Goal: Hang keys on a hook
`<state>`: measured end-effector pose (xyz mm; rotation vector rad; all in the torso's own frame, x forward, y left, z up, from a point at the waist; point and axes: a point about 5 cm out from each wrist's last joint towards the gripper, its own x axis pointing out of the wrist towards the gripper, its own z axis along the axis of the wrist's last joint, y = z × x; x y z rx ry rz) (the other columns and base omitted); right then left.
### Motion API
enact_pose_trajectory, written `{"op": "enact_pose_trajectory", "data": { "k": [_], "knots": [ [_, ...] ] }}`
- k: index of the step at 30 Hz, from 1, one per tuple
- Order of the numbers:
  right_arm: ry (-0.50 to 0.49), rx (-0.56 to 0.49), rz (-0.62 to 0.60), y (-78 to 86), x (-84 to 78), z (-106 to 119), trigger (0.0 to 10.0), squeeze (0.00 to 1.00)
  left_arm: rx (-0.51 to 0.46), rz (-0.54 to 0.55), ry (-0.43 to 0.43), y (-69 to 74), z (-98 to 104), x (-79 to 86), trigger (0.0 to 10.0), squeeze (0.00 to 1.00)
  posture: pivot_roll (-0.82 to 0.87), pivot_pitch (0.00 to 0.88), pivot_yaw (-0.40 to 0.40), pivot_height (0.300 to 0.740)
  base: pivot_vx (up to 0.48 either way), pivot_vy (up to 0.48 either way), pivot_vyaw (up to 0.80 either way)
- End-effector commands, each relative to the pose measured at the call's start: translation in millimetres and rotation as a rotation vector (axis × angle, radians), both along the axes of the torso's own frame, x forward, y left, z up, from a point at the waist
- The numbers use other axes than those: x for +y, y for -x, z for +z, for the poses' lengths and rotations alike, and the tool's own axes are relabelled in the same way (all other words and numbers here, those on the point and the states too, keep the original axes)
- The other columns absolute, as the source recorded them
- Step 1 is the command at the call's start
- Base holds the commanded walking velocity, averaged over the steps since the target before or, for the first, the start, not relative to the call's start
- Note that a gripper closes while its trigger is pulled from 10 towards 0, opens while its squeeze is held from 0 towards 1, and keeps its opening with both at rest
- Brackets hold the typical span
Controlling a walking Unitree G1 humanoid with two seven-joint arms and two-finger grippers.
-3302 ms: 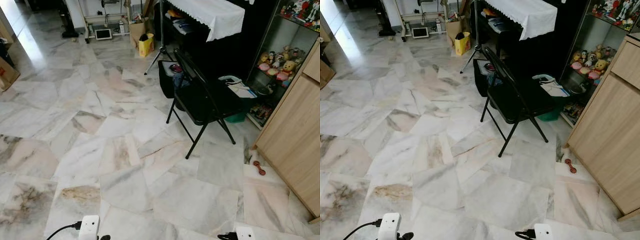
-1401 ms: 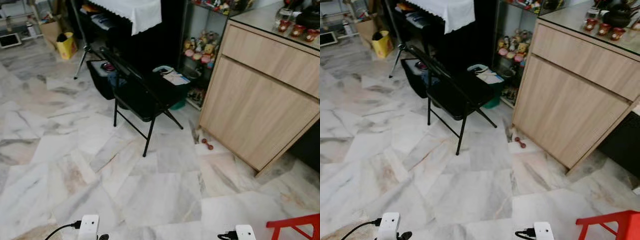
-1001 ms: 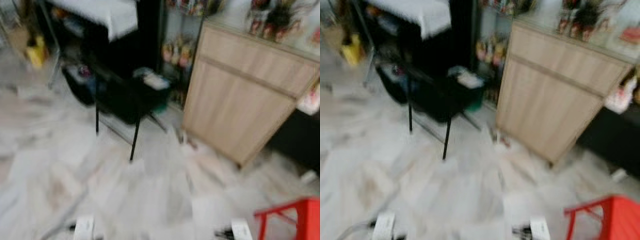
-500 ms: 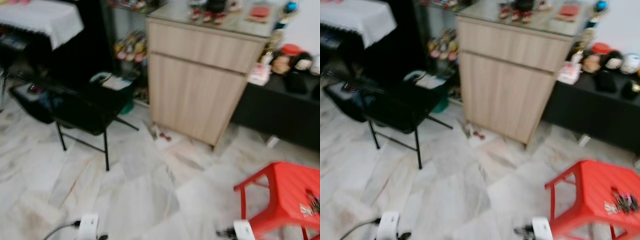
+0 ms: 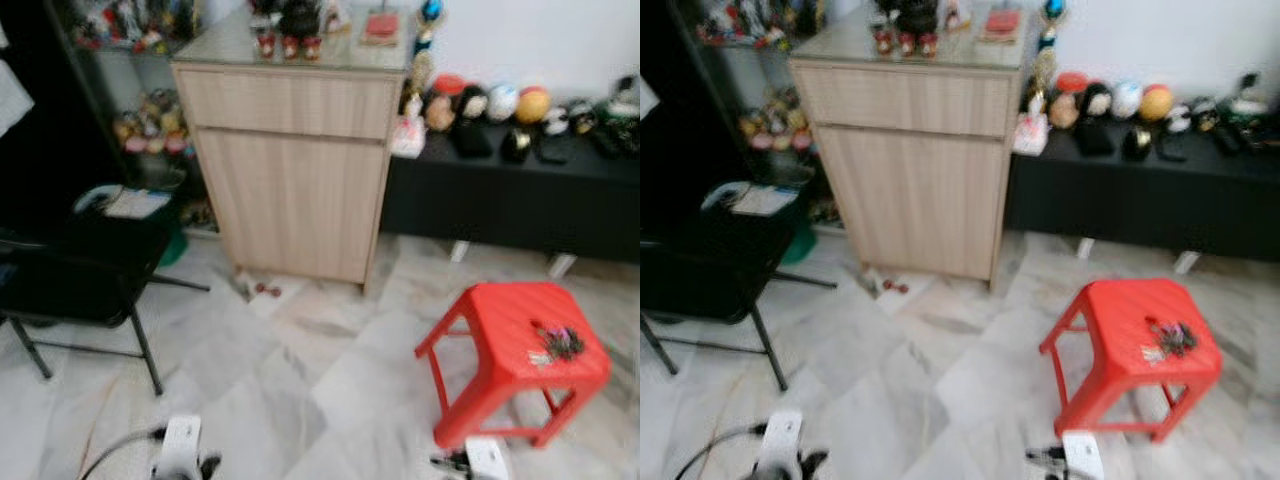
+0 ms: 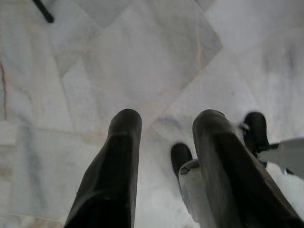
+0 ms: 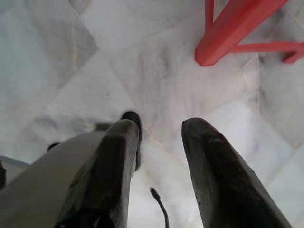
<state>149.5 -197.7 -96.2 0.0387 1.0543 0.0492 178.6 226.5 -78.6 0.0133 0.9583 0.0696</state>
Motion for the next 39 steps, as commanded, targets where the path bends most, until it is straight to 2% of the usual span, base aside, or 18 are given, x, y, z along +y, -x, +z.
{"op": "enact_pose_trajectory", "data": {
  "k": [1,8,17,20,23,27,33,39],
  "knots": [
    [0.021,0.027,-0.026,8.9,-7.7,-2,10.0,0.0,0.016,-0.007,0.008,3.0,-3,-6.0,10.0,0.0,-0.07,0.0,0.018,0.74,0.0,0.0,-0.76],
    [0.029,0.055,-0.029,20.8,-5.0,-7,10.0,0.0,0.035,0.036,0.001,15.7,-8,-4.1,10.0,0.0,-0.05,0.0,0.008,0.74,0.0,0.0,-0.76],
    [0.022,0.089,-0.036,42.8,3.9,-14,10.0,0.0,0.083,0.041,-0.021,39.1,-15,4.8,10.0,0.0,-0.07,0.0,0.031,0.74,0.0,0.0,-0.75],
    [0.007,0.088,-0.049,47.0,5.7,-15,10.0,0.0,0.083,0.042,-0.024,43.0,-16,6.5,10.0,0.0,-0.07,0.0,0.037,0.74,0.0,0.0,-0.48],
    [0.012,0.099,-0.029,48.4,5.3,-16,10.0,0.0,0.083,0.041,-0.024,44.0,-16,6.4,10.0,0.0,-0.07,0.0,0.042,0.74,0.0,0.0,0.0],
    [0.011,0.089,-0.062,50.4,2.1,-15,10.0,0.0,0.087,0.026,-0.025,45.3,-17,3.8,10.0,0.0,-0.07,0.0,0.046,0.74,0.0,0.0,0.0],
    [0.026,0.087,-0.066,53.0,-7.5,-14,10.0,0.0,0.091,0.024,-0.021,47.6,-19,-3.5,10.0,0.0,-0.04,0.0,0.003,0.74,0.0,0.0,0.0],
    [0.035,0.085,-0.057,52.8,-10.2,-14,10.0,0.0,0.089,0.036,-0.014,47.8,-20,-5.5,10.0,0.0,-0.04,0.0,0.003,0.74,0.0,0.0,0.0]
  ]
}}
